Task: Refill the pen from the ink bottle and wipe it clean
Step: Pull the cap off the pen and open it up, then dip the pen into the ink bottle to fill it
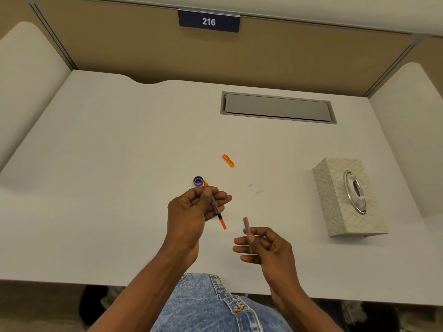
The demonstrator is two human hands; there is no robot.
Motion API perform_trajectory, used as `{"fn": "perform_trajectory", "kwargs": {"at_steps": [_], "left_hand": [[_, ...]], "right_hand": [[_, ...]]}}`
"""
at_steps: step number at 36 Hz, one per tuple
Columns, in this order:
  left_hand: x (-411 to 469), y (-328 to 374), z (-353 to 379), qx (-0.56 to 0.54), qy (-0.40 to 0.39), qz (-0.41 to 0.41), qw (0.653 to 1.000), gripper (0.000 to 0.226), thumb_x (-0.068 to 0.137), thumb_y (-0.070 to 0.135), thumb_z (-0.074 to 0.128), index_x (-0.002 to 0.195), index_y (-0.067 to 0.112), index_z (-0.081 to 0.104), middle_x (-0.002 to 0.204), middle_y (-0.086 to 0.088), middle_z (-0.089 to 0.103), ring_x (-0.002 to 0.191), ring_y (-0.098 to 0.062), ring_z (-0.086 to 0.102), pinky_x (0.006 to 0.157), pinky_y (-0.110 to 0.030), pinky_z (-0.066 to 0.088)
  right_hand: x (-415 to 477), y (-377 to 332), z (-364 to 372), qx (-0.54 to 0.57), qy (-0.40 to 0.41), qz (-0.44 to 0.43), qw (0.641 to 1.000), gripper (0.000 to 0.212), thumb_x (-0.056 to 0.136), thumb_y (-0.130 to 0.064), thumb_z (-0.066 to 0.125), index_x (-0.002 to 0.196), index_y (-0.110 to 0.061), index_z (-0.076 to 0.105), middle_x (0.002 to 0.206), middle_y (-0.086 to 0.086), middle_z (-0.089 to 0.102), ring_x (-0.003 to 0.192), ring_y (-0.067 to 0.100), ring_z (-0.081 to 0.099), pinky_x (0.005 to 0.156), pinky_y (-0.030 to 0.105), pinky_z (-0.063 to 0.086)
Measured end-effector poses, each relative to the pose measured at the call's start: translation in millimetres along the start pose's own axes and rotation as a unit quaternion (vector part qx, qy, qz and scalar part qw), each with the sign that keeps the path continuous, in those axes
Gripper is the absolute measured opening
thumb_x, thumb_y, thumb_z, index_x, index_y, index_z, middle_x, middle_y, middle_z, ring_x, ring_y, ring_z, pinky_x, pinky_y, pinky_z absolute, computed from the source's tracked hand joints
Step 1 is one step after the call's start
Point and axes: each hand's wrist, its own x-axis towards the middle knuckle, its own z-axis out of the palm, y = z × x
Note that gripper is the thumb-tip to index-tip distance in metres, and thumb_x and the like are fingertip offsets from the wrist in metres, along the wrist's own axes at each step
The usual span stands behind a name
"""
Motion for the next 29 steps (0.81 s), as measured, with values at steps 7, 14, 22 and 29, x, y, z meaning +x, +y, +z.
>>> {"fn": "perform_trajectory", "kwargs": {"at_steps": [7,14,22,29], "left_hand": [[-8,-11,-6,-0.008,0.006,-0.015,1.0,0.021,0.105,0.012,0.062,0.11,-0.004,0.074,0.099,-0.018,0.083,0.096,-0.033,0.083,0.096,-0.046,0.063],[-13,-15,-11,-0.014,0.008,-0.026,1.0,0.022,0.104,0.012,0.063,0.111,-0.006,0.073,0.1,-0.021,0.083,0.097,-0.034,0.082,0.091,-0.043,0.064],[-16,-16,-15,-0.004,0.008,-0.026,1.0,0.021,0.104,0.013,0.063,0.109,-0.005,0.075,0.098,-0.019,0.083,0.095,-0.032,0.083,0.089,-0.041,0.067],[-17,-21,-18,0.0,0.009,-0.039,0.999,0.019,0.103,0.013,0.063,0.11,0.0,0.076,0.098,-0.017,0.084,0.094,-0.032,0.083,0.084,-0.037,0.068]], "right_hand": [[27,8,-8,-0.05,0.052,-0.04,0.997,0.009,0.105,-0.015,0.063,0.106,-0.012,0.071,0.091,0.001,0.085,0.088,0.019,0.082,0.08,0.032,0.066],[74,27,-20,-0.192,0.145,-0.095,0.966,0.007,0.094,-0.028,0.078,0.087,-0.027,0.077,0.079,-0.008,0.079,0.075,0.01,0.073,0.072,0.031,0.056],[118,38,-31,-0.275,0.237,-0.101,0.926,0.008,0.091,-0.028,0.08,0.091,-0.02,0.083,0.08,-0.001,0.077,0.075,0.022,0.072,0.071,0.033,0.054],[137,43,-33,-0.323,0.254,-0.095,0.907,0.014,0.089,-0.024,0.083,0.096,-0.013,0.085,0.085,0.007,0.081,0.074,0.024,0.07,0.07,0.027,0.044]]}}
